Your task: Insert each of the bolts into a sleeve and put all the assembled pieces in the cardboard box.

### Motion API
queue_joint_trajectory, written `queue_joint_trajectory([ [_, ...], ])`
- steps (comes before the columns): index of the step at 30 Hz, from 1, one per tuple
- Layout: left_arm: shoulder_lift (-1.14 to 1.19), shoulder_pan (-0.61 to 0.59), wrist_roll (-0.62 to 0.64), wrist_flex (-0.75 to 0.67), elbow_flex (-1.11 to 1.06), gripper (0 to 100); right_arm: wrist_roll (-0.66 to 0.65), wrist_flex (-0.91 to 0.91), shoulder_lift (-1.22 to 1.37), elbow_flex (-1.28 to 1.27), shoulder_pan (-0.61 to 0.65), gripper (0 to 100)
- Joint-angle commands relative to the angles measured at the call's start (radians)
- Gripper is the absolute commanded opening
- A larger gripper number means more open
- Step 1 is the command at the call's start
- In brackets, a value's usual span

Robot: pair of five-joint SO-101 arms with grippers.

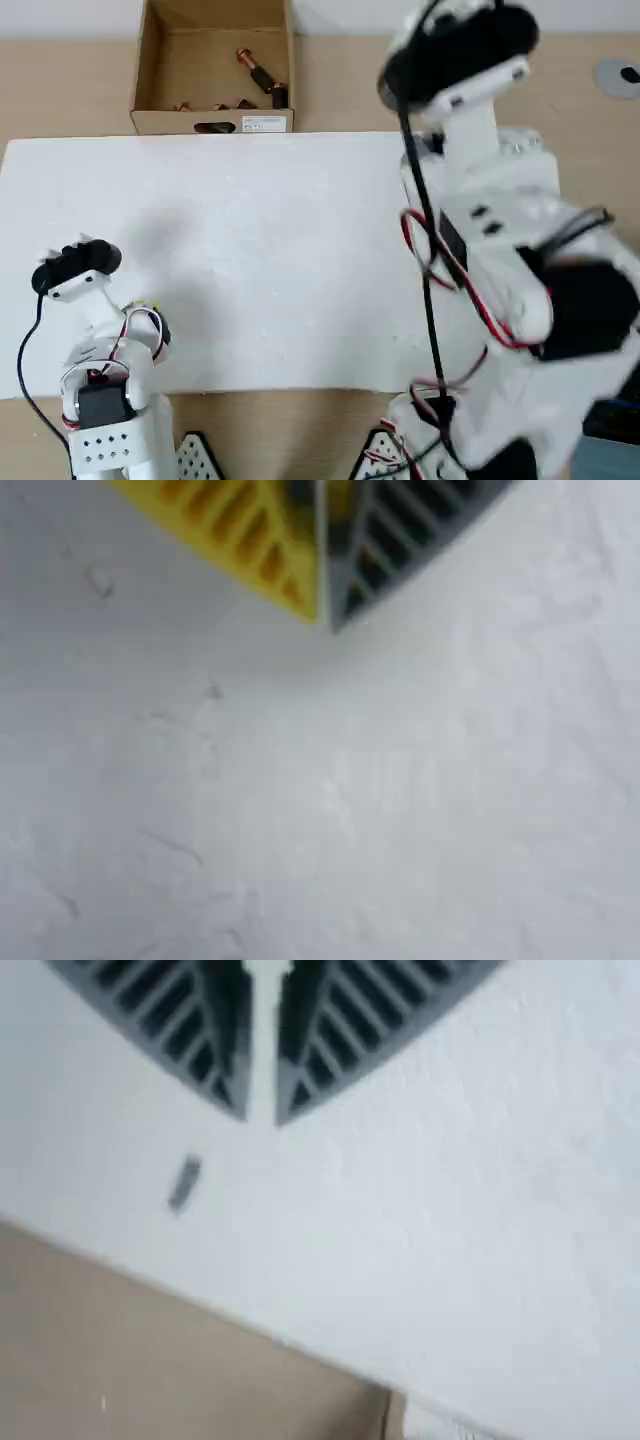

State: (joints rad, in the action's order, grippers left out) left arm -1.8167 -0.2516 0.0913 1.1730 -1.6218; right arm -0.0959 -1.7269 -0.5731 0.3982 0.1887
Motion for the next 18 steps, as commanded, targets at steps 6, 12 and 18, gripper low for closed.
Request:
queue_joint_trajectory([
  [6, -0.007, -0.003, 0.003, -0.018, 0.003, 0, 0.009, 0.207, -0.414, -0.608, -0.035, 0.9],
  [12, -0.007, -0.003, 0.003, -0.018, 0.003, 0, 0.009, 0.316, -0.653, -0.964, -0.033, 0.9],
  [18, -0.007, -0.003, 0.003, -0.018, 0.003, 0, 0.009, 0.374, -0.858, -1.242, -0.035, 0.9],
])
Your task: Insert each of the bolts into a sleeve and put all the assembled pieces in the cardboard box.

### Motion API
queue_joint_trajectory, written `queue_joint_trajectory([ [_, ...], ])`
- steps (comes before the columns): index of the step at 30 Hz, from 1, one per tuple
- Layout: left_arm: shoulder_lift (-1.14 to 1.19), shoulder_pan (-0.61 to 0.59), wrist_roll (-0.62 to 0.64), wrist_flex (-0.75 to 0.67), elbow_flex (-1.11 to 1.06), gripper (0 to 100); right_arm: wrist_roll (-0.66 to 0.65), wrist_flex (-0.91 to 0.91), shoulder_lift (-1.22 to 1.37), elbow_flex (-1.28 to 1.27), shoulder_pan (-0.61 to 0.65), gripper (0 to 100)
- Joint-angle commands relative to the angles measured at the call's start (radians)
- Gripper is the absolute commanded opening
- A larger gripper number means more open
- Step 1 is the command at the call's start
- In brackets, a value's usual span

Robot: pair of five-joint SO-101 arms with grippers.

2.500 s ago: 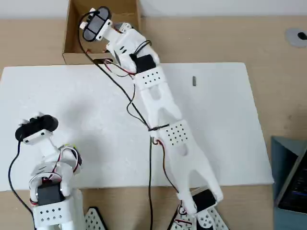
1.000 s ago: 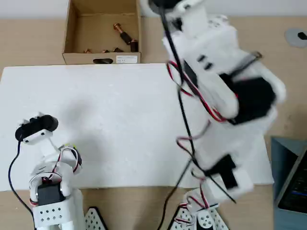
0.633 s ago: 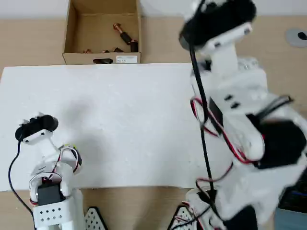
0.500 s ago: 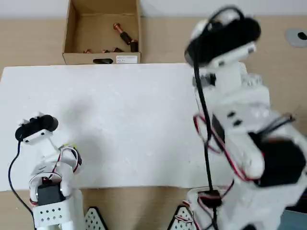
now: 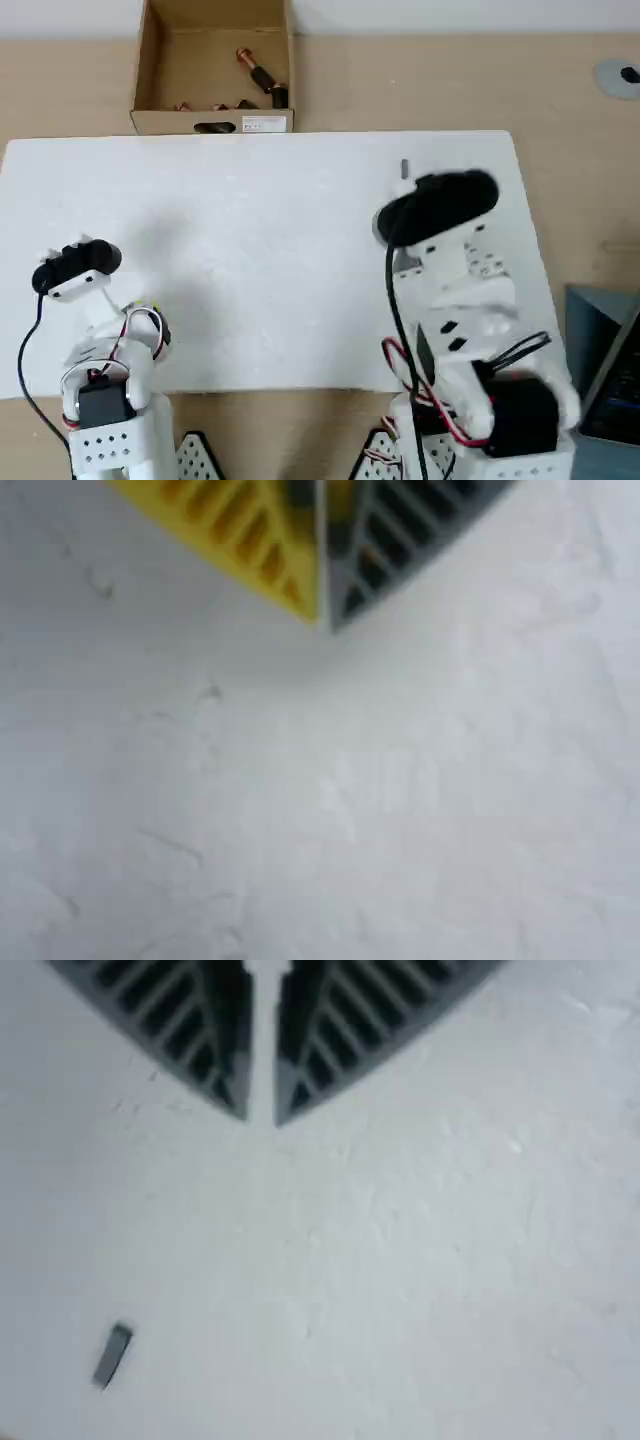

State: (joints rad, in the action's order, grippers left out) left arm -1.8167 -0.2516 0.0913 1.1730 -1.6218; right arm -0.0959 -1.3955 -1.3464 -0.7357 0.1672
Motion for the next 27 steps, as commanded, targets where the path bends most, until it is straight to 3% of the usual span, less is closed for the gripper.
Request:
queue_joint_trajectory([
  [1, -0.007, -0.003, 0.003, -0.018, 0.003, 0, 0.009, 0.054, -0.122, -0.153, -0.013, 0.9],
  [16, -0.007, -0.003, 0.003, -0.018, 0.003, 0, 0.003, 0.104, -0.573, -0.654, -0.012, 0.9],
  [27, -0.007, -0.003, 0.003, -0.018, 0.003, 0, 0.008, 0.106, -0.572, -0.763, -0.013, 0.9],
])
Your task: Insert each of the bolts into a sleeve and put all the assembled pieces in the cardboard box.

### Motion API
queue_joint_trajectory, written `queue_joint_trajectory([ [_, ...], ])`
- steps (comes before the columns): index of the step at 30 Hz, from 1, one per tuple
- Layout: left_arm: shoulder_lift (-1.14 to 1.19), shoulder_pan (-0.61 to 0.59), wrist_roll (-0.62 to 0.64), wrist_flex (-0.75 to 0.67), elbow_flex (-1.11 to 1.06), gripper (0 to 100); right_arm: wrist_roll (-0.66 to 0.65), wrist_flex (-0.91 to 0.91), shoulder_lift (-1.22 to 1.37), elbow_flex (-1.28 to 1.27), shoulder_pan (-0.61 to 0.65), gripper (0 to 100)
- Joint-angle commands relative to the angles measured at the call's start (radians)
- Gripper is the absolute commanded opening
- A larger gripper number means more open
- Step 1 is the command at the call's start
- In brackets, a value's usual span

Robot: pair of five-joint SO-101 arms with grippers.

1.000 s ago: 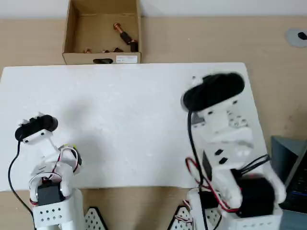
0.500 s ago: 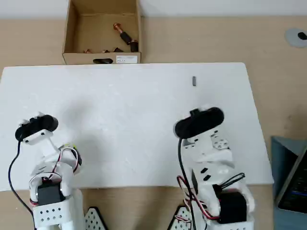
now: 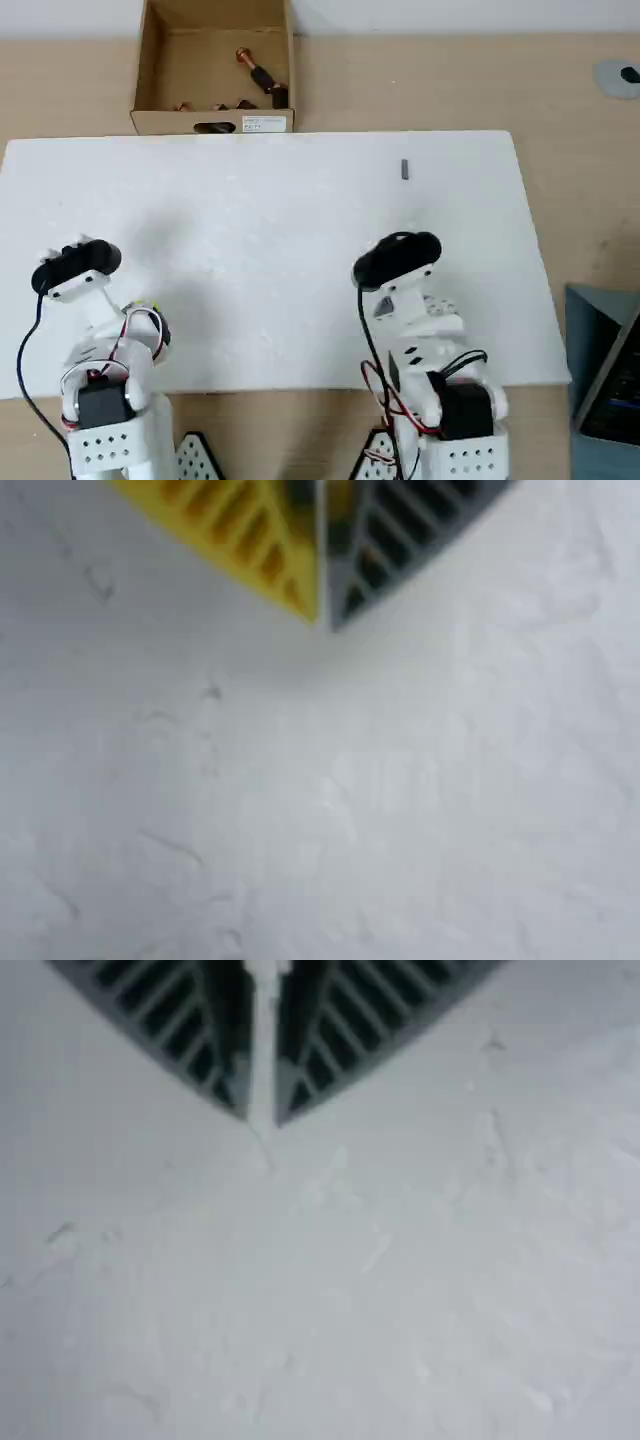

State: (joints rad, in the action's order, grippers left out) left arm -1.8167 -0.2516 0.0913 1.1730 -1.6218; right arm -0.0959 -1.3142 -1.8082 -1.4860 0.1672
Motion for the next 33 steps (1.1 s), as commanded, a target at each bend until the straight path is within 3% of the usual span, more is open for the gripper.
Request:
queue_joint_trajectory([
  [1, -0.007, -0.003, 0.003, -0.018, 0.003, 0, 0.008, 0.025, -0.110, -0.025, -0.013, 0.9],
  [14, -0.007, -0.003, 0.003, -0.018, 0.003, 0, 0.006, 0.157, -0.110, -0.174, -0.013, 0.9],
  [33, -0.007, -0.003, 0.003, -0.018, 0.003, 0, 0.006, 0.157, -0.110, -0.174, -0.013, 1.0],
])
